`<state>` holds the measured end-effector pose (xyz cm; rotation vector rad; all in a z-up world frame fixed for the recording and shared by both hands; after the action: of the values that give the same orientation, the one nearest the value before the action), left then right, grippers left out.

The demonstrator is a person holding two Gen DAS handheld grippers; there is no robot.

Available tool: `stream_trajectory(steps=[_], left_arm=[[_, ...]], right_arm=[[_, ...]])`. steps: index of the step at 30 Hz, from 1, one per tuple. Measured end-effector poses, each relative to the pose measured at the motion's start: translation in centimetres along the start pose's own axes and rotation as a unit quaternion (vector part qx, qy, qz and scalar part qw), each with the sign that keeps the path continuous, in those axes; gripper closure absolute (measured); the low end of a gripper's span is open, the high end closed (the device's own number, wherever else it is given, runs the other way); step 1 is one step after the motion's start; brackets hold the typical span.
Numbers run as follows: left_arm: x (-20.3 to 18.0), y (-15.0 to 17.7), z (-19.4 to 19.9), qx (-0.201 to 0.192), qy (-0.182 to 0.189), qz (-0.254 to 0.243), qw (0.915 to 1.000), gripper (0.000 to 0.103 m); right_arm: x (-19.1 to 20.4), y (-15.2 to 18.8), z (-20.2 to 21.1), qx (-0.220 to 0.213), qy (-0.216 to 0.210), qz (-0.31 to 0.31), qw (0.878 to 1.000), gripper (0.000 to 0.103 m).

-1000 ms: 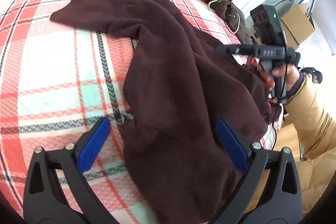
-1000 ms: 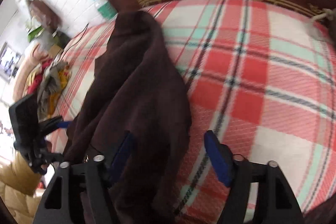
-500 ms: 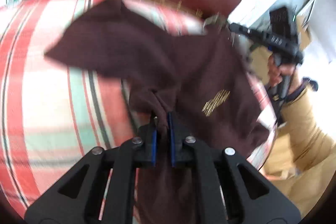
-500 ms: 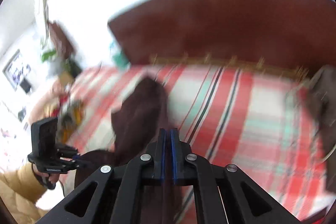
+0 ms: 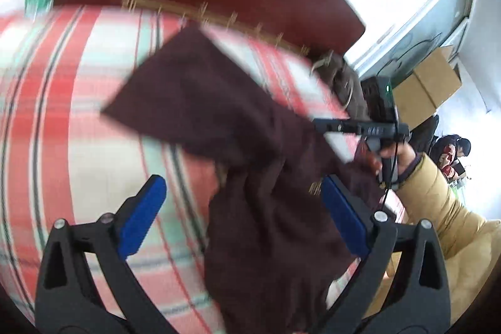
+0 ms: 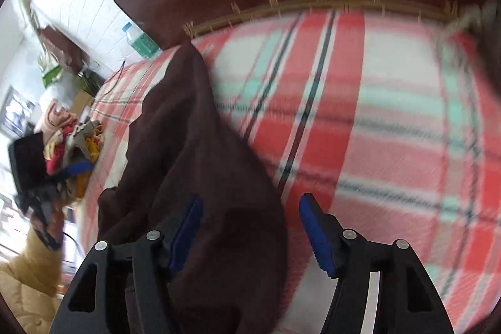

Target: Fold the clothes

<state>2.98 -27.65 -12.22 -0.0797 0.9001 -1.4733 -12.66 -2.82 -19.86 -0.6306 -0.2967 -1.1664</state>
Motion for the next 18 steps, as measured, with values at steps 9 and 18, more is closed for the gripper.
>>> stream_trajectory(steps=[9,18], left_arm=[[-3.5,4.5,-5.1,0.064,0.06,-0.012,0.9961,0.004],[-4.4,1.0,-5.9,0.049,0.037,-0.002,0.9981,0.092]], right_arm=[[2.3,4.1,-1.5,0.036,-0.071,0.025,0.996,0.043],[6.7,2.1,0.3,-0.02,-0.053,0.079,0.995,0.097]])
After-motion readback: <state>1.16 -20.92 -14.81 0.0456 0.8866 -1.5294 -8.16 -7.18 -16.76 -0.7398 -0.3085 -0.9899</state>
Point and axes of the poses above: each gripper's, at about its wrist camera, not at the fingertips, and z roughly against the way its jaws point, x to its left, y to its underside, the point moved 9 cm from there along -z, roughly the way its jaws point, and after that the axes turned 8 degrees about -z, right-handed, at the moved point
